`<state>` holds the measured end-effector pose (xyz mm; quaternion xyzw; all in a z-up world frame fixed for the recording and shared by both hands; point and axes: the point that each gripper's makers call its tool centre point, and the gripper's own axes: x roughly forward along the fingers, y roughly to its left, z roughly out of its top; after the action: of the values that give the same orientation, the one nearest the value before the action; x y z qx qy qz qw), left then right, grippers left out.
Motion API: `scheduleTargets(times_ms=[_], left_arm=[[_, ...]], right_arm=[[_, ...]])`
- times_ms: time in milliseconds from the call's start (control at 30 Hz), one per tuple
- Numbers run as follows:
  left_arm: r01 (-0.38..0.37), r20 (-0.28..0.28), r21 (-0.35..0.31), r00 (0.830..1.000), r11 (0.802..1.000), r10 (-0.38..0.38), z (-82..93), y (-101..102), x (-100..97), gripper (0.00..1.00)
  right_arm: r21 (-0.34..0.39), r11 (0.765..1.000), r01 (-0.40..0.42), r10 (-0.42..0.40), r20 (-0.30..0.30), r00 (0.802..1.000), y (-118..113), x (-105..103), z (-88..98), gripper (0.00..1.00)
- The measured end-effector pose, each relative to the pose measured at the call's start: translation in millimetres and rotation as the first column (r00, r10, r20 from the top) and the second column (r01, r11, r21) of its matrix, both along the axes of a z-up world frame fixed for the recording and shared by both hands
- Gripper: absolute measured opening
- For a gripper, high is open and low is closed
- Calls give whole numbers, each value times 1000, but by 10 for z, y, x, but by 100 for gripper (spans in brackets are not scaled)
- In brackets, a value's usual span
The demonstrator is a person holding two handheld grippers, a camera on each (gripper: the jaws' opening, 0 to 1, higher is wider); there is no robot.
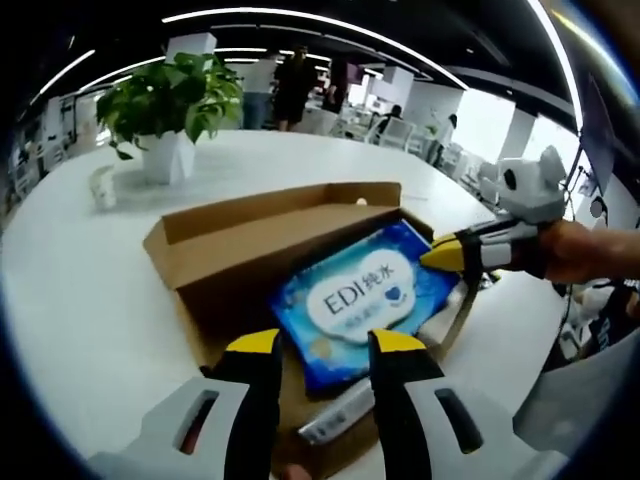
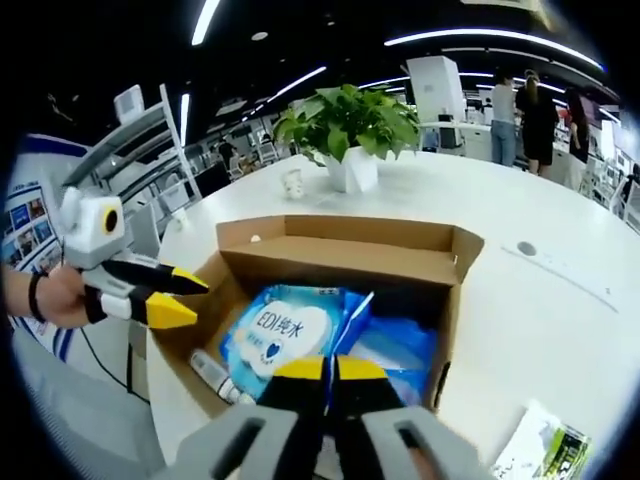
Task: Operate the shoe box by opening the lid, removing the specified soft item, and placing it in the target area until the item is outside and the box remains undamaged.
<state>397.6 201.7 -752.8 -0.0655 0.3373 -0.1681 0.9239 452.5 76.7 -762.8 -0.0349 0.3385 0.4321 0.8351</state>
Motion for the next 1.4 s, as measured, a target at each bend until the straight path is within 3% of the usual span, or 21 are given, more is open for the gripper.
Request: scheduleTargets(times_ms=[433,733,1067,1400], left_arm=[[33,-32,11,999,999,-33,-81,-139,119,34],[62,-100,57,993,996,-57,-259,-219,118,34],[43,-212,113,977,993,-18,-501,-196,173,32],[29,-284,75,959,997,-6,-671,-235,225,35]], right_arm=[[-4,1000,28,-28,-9,1000,-165,25,-4,0],[13,999,45,-45,-13,999,-168,34,-7,0],[28,998,51,-51,-20,999,-171,38,-11,0],[42,998,51,-50,-29,998,-186,57,-28,0]])
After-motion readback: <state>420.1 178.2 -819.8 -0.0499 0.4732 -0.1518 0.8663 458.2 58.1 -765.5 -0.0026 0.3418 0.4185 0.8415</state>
